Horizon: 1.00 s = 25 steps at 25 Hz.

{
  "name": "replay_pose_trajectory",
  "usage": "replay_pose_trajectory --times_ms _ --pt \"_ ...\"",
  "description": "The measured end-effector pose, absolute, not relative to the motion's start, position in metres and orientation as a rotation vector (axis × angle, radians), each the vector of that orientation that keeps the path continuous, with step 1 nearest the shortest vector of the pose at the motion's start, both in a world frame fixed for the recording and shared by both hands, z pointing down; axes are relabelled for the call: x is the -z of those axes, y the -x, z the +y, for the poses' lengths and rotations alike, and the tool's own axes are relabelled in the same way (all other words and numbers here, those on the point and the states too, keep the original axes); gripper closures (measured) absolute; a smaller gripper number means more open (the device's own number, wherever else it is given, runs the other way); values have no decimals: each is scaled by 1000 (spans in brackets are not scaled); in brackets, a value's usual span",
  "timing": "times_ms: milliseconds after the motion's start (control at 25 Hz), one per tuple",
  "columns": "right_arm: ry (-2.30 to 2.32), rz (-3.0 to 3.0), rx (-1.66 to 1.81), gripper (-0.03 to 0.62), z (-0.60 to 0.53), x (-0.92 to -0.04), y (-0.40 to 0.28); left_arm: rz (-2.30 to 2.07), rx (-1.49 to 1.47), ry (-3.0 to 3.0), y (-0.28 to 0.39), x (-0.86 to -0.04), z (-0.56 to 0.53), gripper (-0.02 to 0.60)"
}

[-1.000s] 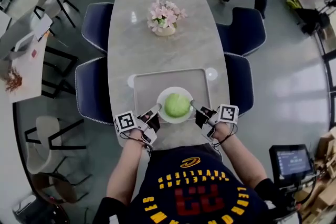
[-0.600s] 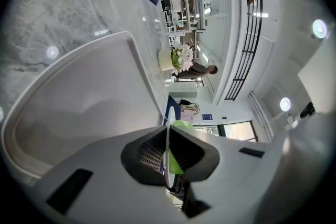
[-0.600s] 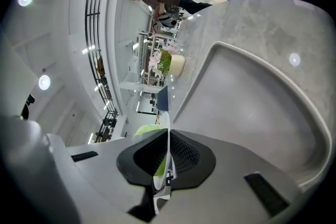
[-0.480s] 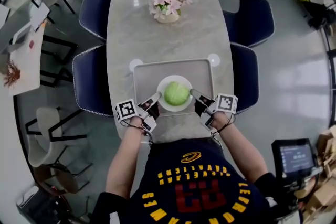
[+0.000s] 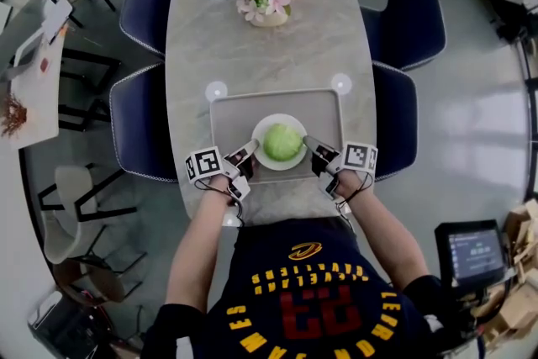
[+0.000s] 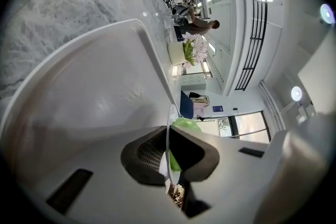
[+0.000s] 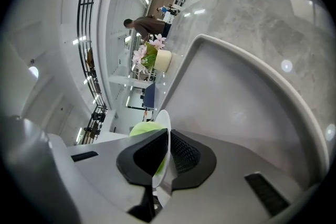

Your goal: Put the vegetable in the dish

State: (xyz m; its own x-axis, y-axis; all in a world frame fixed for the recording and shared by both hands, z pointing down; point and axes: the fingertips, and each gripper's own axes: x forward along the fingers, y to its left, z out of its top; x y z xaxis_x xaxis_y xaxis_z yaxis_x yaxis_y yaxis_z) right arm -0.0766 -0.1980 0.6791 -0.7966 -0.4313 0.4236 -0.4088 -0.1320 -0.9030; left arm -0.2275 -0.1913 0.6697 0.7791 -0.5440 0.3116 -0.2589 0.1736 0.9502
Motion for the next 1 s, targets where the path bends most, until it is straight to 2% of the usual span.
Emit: replay_pose_trajectory --times_ms 1000 --pt "1076 2236 2091 579 -203 -700 80 -853 -120 -1535 220 -696 -192 549"
